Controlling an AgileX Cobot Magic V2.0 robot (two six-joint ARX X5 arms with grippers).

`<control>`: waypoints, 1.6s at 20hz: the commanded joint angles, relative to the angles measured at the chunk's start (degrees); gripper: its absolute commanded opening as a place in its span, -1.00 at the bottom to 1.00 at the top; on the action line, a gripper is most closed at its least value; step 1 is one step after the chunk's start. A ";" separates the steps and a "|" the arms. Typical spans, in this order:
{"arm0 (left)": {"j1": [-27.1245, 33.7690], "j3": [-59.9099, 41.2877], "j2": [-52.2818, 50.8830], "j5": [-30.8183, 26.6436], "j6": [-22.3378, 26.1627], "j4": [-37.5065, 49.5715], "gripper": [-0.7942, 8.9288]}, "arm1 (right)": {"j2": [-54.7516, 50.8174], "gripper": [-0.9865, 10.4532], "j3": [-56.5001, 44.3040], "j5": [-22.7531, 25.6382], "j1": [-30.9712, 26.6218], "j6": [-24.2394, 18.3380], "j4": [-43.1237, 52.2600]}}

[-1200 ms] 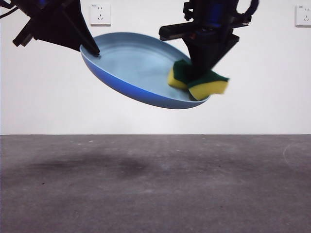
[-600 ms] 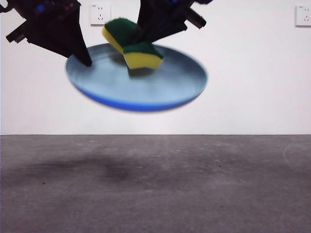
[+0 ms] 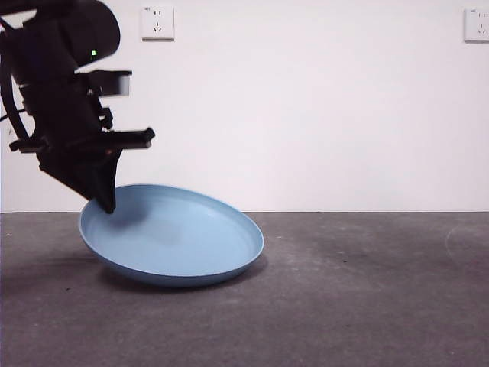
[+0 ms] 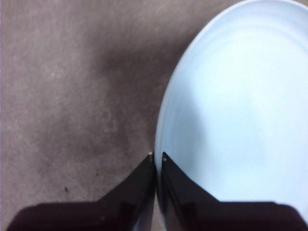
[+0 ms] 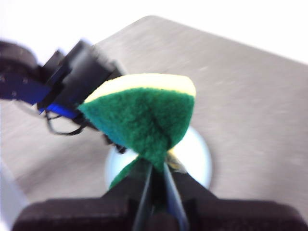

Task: Pick up the plate,pick up the cloth,clean the plate with the cloth

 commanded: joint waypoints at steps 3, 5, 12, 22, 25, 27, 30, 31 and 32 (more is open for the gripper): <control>0.92 -0.04 1.40 1.42 1.01 -1.90 -0.32 | -0.92 -0.86 -0.66 12.48 -0.07 0.15 -4.46; 0.76 -0.02 1.38 2.73 0.55 -2.71 0.19 | 0.63 -0.86 -0.66 17.40 -0.79 0.28 -6.56; -0.98 -0.02 -3.74 4.17 -0.59 -6.69 0.18 | 9.90 -0.86 -0.66 16.72 -3.93 0.81 -8.11; -4.37 -0.02 -31.10 5.53 -3.91 -8.83 0.18 | 33.55 -0.86 -0.66 1.66 -11.54 1.53 -6.75; -4.74 -0.02 -38.73 5.66 -5.27 -9.22 0.18 | 39.39 -0.85 -0.66 -1.84 -13.20 1.92 -6.25; -4.72 -0.02 -41.79 6.82 -5.53 -10.23 0.18 | 41.68 -0.65 -0.66 -1.90 -14.16 3.32 -6.29; -4.72 -0.02 -43.28 7.10 -5.51 -12.31 0.18 | 42.42 -0.12 -0.66 -1.95 -14.88 3.63 -6.56; -4.72 -0.02 -43.25 7.10 -5.51 -13.00 0.18 | 42.42 0.05 -0.66 -1.88 -14.91 3.61 -6.56; -4.72 -0.02 -43.19 7.10 -5.51 -13.79 0.18 | 42.42 0.18 -0.66 -1.88 -14.97 3.61 -6.64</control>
